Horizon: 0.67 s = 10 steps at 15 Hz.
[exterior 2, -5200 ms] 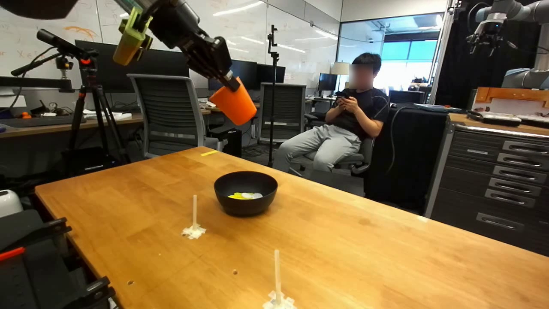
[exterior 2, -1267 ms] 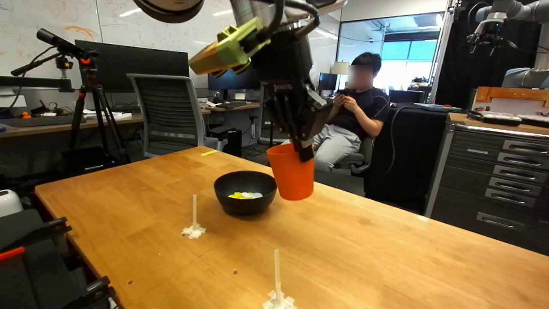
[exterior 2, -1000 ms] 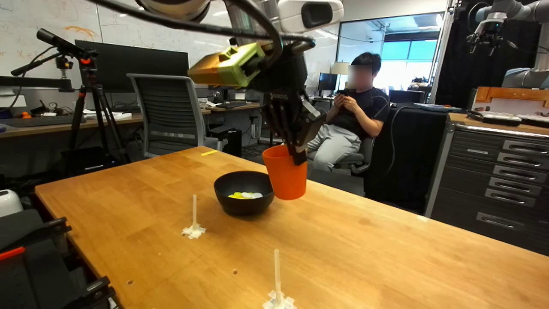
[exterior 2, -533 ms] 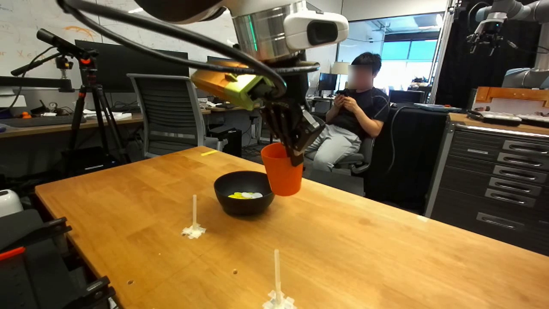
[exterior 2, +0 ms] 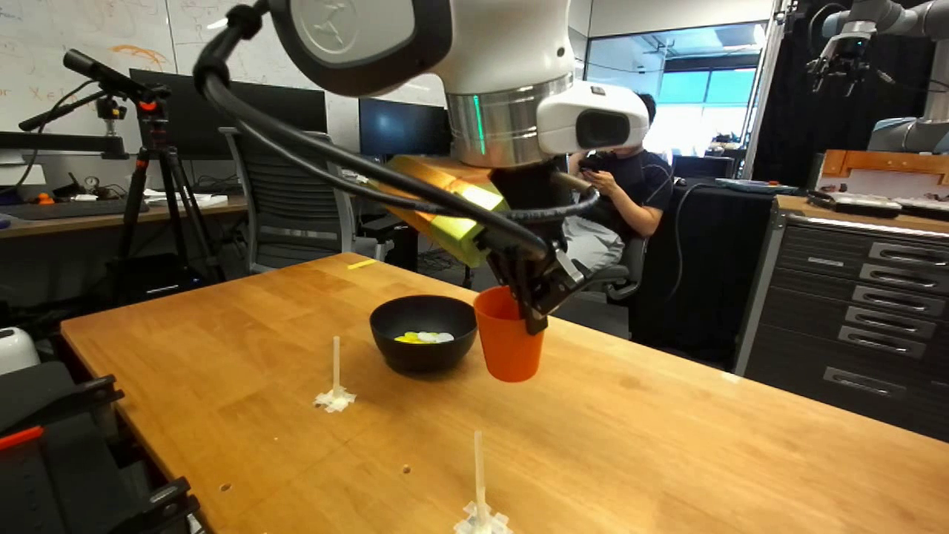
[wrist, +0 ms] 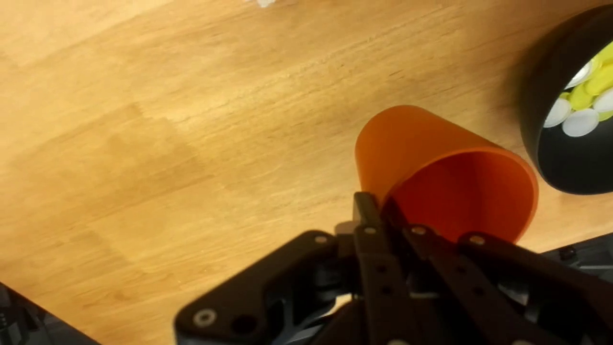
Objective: Pick the cup and pour its contents into the bowl
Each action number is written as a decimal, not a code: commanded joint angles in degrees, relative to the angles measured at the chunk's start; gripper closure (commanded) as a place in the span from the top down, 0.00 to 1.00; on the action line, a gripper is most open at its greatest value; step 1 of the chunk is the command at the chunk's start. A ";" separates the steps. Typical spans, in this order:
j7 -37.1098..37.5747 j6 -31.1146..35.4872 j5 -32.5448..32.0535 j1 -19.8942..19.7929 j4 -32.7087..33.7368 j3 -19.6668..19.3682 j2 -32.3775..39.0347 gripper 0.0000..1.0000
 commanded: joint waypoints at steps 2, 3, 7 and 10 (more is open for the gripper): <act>-3.39 -0.93 3.45 -1.01 4.99 1.10 7.39 0.01; -3.52 -0.62 3.58 -1.04 5.51 1.38 8.64 0.01; -3.53 0.32 2.76 -1.04 7.46 2.45 13.42 0.01; -3.85 1.20 2.22 -1.25 8.48 2.71 16.19 0.01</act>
